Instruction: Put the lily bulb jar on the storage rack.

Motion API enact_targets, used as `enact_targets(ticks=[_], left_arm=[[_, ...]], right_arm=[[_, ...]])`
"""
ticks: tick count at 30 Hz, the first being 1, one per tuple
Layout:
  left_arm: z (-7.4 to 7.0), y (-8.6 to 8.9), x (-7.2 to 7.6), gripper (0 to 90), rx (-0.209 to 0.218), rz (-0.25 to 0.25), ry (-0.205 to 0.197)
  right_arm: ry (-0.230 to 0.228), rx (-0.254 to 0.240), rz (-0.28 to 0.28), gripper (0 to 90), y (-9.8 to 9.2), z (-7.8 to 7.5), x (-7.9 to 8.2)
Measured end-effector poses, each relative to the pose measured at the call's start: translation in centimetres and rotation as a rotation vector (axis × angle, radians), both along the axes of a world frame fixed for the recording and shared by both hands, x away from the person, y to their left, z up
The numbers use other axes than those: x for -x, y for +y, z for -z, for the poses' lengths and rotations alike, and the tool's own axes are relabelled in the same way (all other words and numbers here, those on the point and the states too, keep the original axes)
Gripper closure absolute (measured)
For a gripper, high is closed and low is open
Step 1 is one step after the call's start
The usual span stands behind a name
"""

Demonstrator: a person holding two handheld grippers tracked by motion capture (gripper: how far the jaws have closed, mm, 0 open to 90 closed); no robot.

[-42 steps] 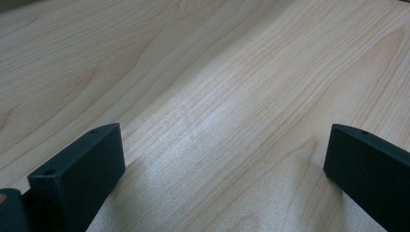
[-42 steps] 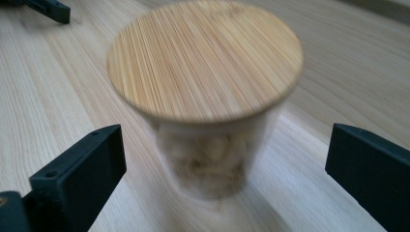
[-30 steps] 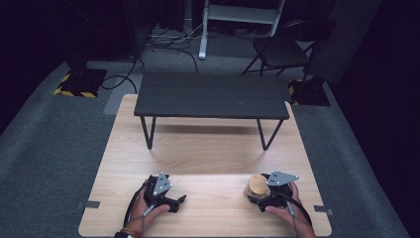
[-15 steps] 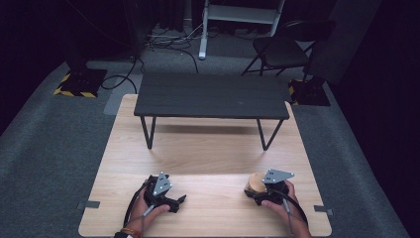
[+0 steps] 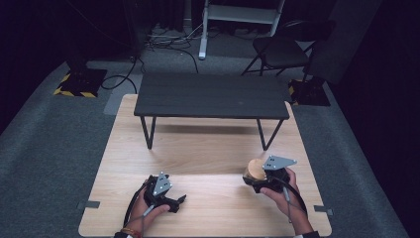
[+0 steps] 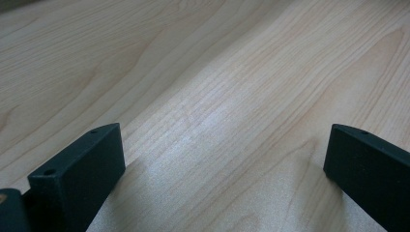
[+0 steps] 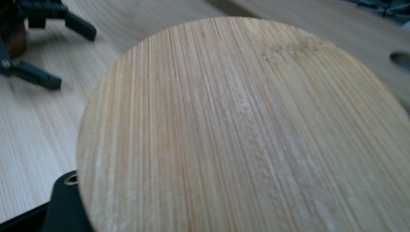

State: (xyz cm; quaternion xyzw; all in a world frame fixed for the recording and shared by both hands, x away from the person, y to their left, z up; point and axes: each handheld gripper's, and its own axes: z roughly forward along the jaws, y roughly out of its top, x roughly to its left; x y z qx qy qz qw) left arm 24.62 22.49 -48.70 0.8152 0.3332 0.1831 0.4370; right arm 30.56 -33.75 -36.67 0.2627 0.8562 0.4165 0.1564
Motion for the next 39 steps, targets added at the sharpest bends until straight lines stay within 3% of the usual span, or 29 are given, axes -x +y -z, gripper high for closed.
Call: enact_targets(ticks=[3,6,7,12,13,16,23,30,35,39], left_arm=[[0.0,0.0,0.0,0.9,0.0,0.0,0.0],[0.0,0.0,0.0,0.8,0.0,0.0,0.0],[0.0,0.0,0.0,0.8,0.0,0.0,0.0],[0.0,0.0,0.0,0.9,0.0,0.0,0.0],[0.0,0.0,0.0,0.8,0.0,0.0,0.0],[0.0,0.0,0.0,0.8,0.0,0.0,0.0],[0.0,0.0,0.0,0.9,0.0,0.002,0.001],[0.0,0.0,0.0,0.9,-0.001,0.001,0.001],[0.0,0.0,0.0,0.8,-0.001,0.001,0.001],[0.0,0.0,-0.1,0.9,-0.001,0.002,0.001]], right_arm=[[-0.013,-0.027,-0.016,25.0,0.6,-1.7,-0.8],[-0.031,-0.016,-0.028,25.0,1.4,-3.1,-1.2],[-0.04,-0.02,-0.039,25.0,2.0,-4.4,-1.8],[-0.052,-0.021,-0.07,25.0,3.4,-7.8,-3.3],[-0.052,-0.021,-0.07,25.0,3.4,-7.8,-3.3],[-0.044,-0.022,-0.085,25.0,4.4,-10.3,-4.6],[-0.044,-0.003,-0.091,25.0,6.1,-14.1,-6.6],[-0.035,0.008,-0.074,25.0,7.6,-16.5,-8.7],[-0.021,-0.001,-0.034,25.0,8.4,-17.2,-10.6],[-0.009,0.031,0.003,25.0,9.5,-17.6,-12.2]])
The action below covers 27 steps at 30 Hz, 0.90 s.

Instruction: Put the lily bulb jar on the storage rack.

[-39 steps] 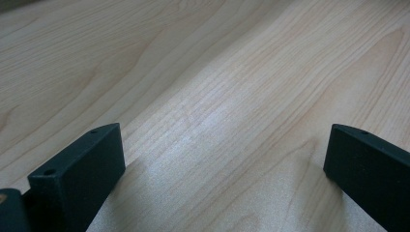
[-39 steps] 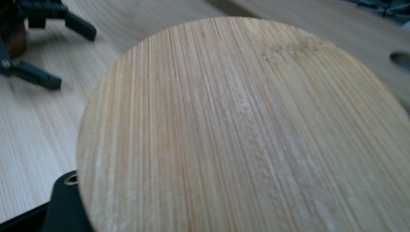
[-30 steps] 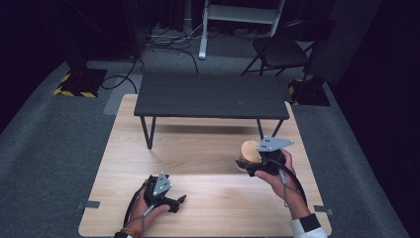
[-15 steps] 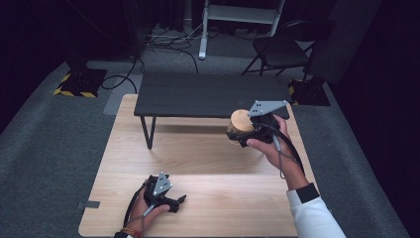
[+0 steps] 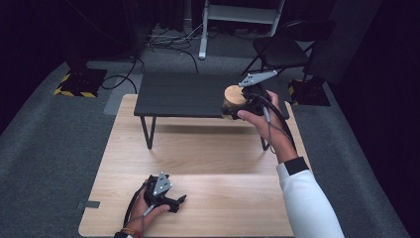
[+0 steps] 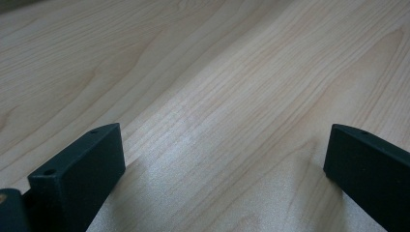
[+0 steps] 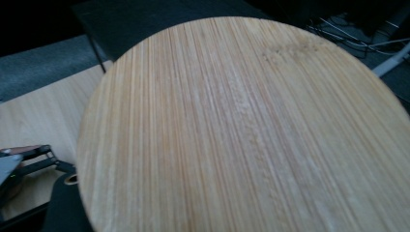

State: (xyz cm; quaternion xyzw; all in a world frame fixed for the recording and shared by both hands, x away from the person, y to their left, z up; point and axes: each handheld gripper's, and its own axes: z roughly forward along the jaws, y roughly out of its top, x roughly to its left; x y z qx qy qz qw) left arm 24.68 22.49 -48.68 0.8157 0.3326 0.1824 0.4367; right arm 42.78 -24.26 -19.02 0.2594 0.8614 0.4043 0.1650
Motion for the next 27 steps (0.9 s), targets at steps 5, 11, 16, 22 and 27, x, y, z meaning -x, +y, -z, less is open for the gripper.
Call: enact_targets(ticks=[5,11,16,22,27], left_arm=[[0.0,0.0,0.0,0.9,0.0,0.001,0.0],[0.0,0.0,0.0,0.8,0.0,0.001,-0.001],[0.0,0.0,0.0,0.9,0.001,0.0,-0.001],[0.0,0.0,0.0,0.9,0.001,0.001,-0.001],[0.0,0.0,-0.1,0.8,0.001,0.001,-0.001]], right_arm=[[0.011,-0.021,0.051,25.0,0.4,0.3,-1.7],[0.019,-0.004,0.104,25.0,1.5,0.9,-3.0],[0.032,-0.012,0.126,25.0,1.7,1.5,-3.8],[0.043,-0.002,0.147,24.9,2.2,2.2,-4.5],[0.042,-0.028,0.169,24.9,2.3,2.9,-4.5]])
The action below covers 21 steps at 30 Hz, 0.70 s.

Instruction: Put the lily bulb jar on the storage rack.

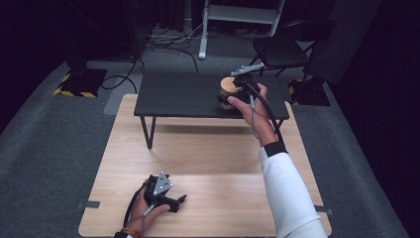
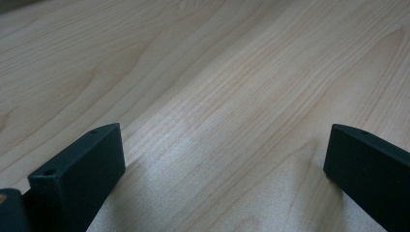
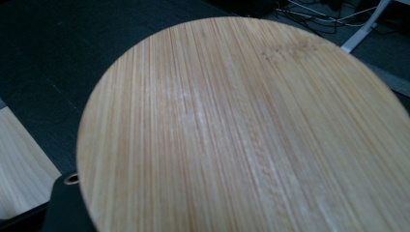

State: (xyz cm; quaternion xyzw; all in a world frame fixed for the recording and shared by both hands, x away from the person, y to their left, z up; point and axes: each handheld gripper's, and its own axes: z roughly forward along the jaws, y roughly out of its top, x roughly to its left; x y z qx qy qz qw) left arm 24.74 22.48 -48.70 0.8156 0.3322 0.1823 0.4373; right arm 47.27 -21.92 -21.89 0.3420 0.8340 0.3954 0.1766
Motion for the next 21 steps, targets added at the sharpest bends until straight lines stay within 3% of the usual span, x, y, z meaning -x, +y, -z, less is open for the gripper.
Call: enact_targets(ticks=[3,8,16,19,21], left_arm=[[0.0,0.0,0.0,0.9,0.0,0.0,0.0],[0.0,0.0,0.0,0.8,0.0,-0.001,0.0],[0.0,0.0,0.0,0.8,0.002,-0.003,0.002],[0.0,-0.1,0.0,0.9,0.003,-0.003,0.001],[0.0,-0.1,0.0,0.8,0.003,-0.003,0.001]], right_arm=[[0.007,-0.037,0.027,12.6,-0.1,0.3,0.1],[-0.005,-0.075,0.035,7.2,-1.0,-0.1,0.8],[-0.071,-0.056,0.008,6.4,-2.1,-1.6,3.1],[-0.092,-0.106,-0.013,6.2,-3.7,-1.7,4.0],[-0.109,-0.113,-0.011,6.1,-4.4,-1.5,4.9]])
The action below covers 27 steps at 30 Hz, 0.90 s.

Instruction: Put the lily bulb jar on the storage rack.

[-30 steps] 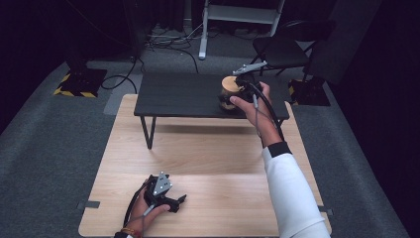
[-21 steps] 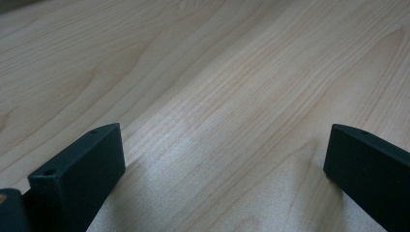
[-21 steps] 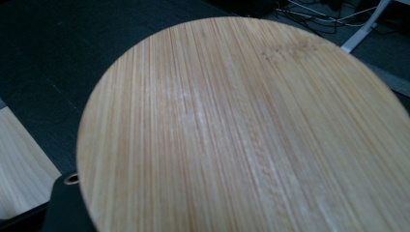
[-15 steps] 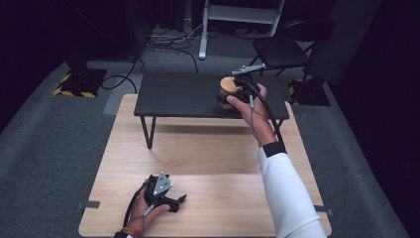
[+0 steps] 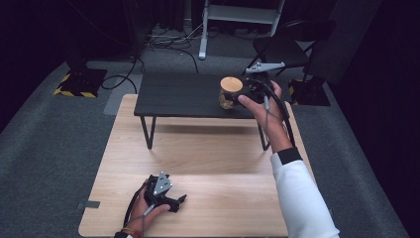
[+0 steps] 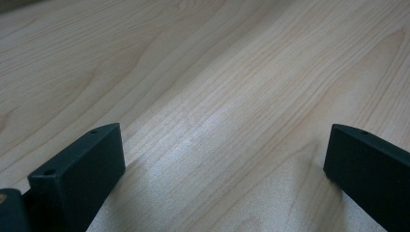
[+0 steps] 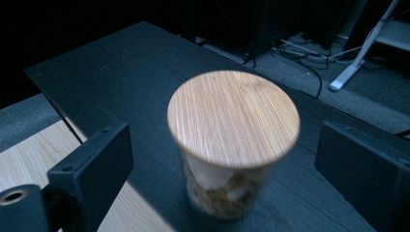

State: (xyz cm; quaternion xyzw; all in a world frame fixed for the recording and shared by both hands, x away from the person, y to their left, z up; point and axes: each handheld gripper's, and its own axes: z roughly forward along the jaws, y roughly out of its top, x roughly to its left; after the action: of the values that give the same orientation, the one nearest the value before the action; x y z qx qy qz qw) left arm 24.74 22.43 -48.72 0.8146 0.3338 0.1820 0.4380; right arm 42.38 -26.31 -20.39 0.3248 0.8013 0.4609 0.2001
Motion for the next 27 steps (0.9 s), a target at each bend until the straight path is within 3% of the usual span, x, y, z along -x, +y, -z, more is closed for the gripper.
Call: enact_targets(ticks=[12,20,27], left_arm=[[0.0,0.0,0.0,0.8,-0.001,0.0,0.001],[0.0,0.0,0.0,0.8,0.0,0.0,0.001],[0.0,0.0,0.0,0.8,0.0,0.0,0.0]], right_arm=[[-0.113,0.009,0.025,6.0,-4.6,2.7,6.9],[-0.128,-0.023,0.031,6.0,-7.8,6.0,10.9],[-0.119,-0.001,0.036,5.9,-9.4,9.4,13.4]])
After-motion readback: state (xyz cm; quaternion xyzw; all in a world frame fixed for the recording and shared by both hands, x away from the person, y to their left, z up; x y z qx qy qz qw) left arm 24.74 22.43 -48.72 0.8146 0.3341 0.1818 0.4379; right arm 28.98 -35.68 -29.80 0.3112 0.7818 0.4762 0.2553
